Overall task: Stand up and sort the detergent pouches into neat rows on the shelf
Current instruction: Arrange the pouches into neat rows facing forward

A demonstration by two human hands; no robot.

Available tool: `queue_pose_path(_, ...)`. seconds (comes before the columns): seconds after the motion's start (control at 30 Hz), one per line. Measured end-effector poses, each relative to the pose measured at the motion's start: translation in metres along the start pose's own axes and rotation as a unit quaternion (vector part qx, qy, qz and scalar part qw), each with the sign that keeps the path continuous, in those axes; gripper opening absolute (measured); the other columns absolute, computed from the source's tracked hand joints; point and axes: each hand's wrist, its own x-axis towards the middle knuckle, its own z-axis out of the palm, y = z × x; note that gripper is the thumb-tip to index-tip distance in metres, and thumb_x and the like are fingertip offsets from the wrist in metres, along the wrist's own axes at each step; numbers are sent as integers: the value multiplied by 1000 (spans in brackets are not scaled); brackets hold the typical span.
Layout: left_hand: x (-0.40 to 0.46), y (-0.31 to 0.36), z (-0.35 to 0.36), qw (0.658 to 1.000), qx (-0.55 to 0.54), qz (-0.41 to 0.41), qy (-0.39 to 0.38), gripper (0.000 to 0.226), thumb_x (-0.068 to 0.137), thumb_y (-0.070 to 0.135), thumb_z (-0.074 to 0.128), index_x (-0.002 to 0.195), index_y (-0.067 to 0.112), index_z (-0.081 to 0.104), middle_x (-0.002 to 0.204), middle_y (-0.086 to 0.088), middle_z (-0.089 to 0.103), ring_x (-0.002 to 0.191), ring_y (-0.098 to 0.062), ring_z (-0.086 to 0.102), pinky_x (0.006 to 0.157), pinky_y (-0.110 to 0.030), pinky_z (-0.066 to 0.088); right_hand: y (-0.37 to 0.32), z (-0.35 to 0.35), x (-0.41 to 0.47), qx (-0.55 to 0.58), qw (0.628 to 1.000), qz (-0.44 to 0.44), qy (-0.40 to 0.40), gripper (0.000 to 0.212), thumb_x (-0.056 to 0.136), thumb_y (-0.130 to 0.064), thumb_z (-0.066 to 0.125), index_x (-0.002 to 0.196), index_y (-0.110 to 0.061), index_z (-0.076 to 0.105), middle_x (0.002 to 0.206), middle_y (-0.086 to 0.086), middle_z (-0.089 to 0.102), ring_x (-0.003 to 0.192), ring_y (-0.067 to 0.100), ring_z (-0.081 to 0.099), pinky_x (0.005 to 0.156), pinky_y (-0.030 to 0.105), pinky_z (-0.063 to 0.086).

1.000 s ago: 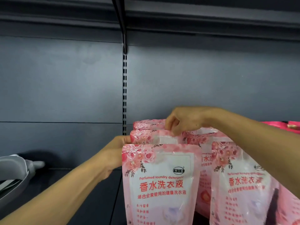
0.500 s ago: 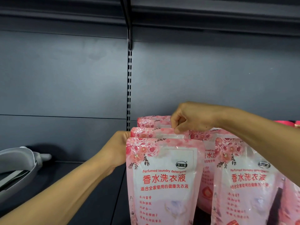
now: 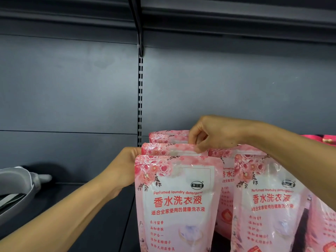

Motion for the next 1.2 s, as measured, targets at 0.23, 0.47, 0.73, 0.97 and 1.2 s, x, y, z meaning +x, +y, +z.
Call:
queue_pose_path(0.23,-7,18,-7,999,-37,3,-20,23,88,-3,57,110,-2,64,104,-20,70,81,-19,69,72,-26,57,0,-8,-2,38,999,-5,-34,12,83,-13,69,81,-25,69,76,-11,70,71,4,64,79,25,52)
queue_pose_path(0.47,11,25,-26,995,-87,29,47,26,91,31,51,104,15,67,102,2,73,99,-15,67,83,-33,52,12,-27,23,37,999,0,22,18,84,-16,67,102,-20,67,103,-5,69,96,10,66,94,31,51)
queue_pose_path(0.73,52,6,-26,998,-35,-29,46,25,90,19,61,114,25,58,108,6,66,100,-9,61,77,-26,45,22,-16,64,-59,995,22,-76,32,81,-19,72,112,-18,64,108,-5,68,99,12,64,93,30,51)
queue_pose_path(0.97,73,-7,-13,997,-34,-69,17,25,79,-12,63,69,10,61,65,0,68,67,-16,61,63,-26,52,26,0,81,-107,990,13,-86,20,83,-12,67,69,-16,54,62,-3,49,53,8,39,55,26,34)
queue_pose_path(1.2,73,-9,-14,996,-49,-67,22,30,77,-9,68,56,11,60,62,-1,69,58,-11,62,56,-21,54,30,1,80,-99,993,4,-67,43,83,-8,65,51,-15,38,37,-9,31,38,8,27,52,25,25)
